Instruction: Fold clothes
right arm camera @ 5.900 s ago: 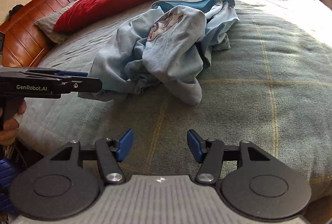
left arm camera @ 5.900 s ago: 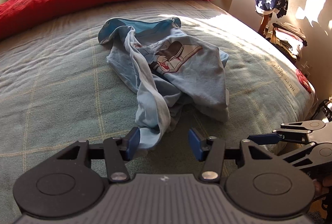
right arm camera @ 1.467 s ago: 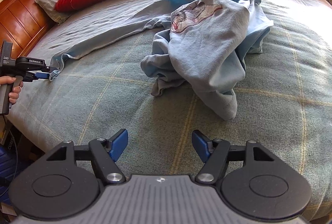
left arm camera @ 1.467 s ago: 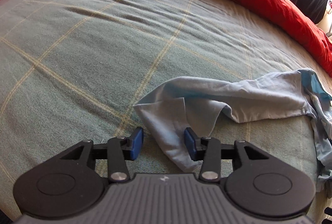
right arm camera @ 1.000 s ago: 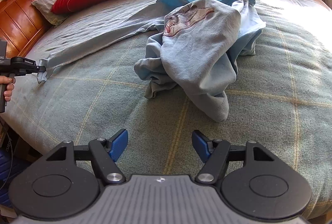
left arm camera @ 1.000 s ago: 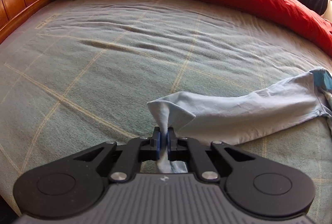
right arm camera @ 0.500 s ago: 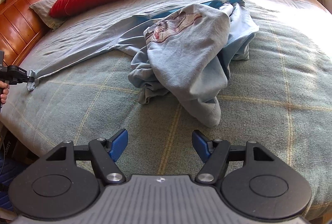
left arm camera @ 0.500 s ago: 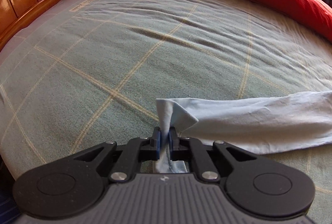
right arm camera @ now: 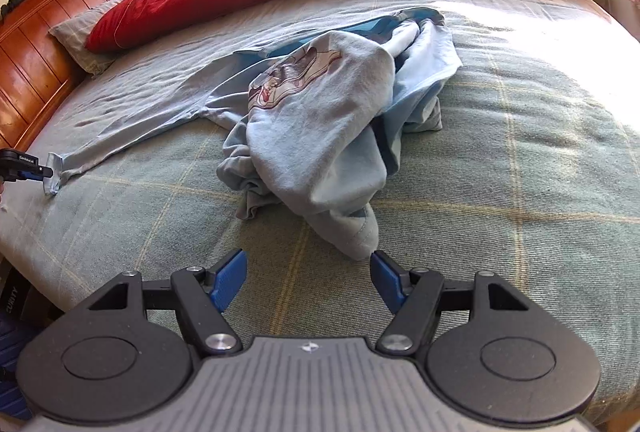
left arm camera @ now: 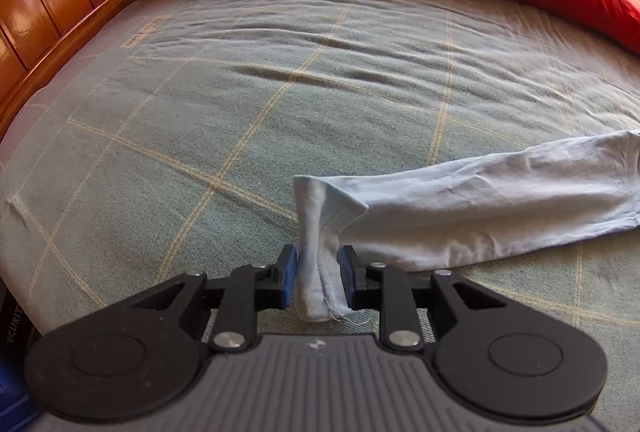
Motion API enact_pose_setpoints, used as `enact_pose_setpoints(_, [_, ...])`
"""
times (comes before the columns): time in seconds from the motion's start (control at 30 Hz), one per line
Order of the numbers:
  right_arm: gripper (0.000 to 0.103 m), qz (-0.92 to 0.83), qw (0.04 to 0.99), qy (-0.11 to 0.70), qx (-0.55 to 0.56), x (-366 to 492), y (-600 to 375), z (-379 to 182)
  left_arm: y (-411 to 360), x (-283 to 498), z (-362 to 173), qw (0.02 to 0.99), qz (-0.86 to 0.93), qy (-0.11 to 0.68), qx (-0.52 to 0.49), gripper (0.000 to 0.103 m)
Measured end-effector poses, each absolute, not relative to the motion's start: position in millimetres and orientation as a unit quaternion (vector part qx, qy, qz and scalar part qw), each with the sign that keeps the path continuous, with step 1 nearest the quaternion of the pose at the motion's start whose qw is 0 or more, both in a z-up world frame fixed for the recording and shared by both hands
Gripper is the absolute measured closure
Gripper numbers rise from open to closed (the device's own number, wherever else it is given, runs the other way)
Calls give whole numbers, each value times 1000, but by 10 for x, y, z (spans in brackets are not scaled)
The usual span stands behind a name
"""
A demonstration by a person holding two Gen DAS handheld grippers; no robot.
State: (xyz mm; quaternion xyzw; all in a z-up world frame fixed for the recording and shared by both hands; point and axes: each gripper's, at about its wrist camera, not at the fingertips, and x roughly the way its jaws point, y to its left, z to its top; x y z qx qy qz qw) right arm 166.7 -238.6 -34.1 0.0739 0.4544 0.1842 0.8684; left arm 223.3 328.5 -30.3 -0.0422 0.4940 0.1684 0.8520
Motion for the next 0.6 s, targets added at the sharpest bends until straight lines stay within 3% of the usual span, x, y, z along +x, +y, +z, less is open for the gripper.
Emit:
enact_pose_setpoints(0.1, [31, 175, 873, 447, 86, 1681, -2524, -298, 3121, 2200, -237, 857, 149, 492, -31, 67])
enact_pose_setpoints(0.27, [31, 168, 887, 419, 97, 1755, -2677, -204, 2639, 2177, -111, 869, 90, 486, 5, 63])
enact_pose_setpoints(0.37, [36, 166, 897, 398, 96, 1810, -2739, -131, 2308, 2201, -50, 876, 45, 481, 21, 59])
enact_pose_setpoints(0.47, [49, 165, 902, 386, 102, 1894, -2814, -120, 1942, 2243, -43, 877, 0, 479, 39, 58])
enact_pose_setpoints(0.53, [66, 158, 902, 386, 109, 1948, -2868, -148, 1681, 2278, -65, 877, -28, 478, 50, 58])
enact_pose_setpoints(0.6, [71, 156, 899, 389, 124, 1997, -2929, -196, 1410, 2271, -145, 875, -60, 478, 57, 58])
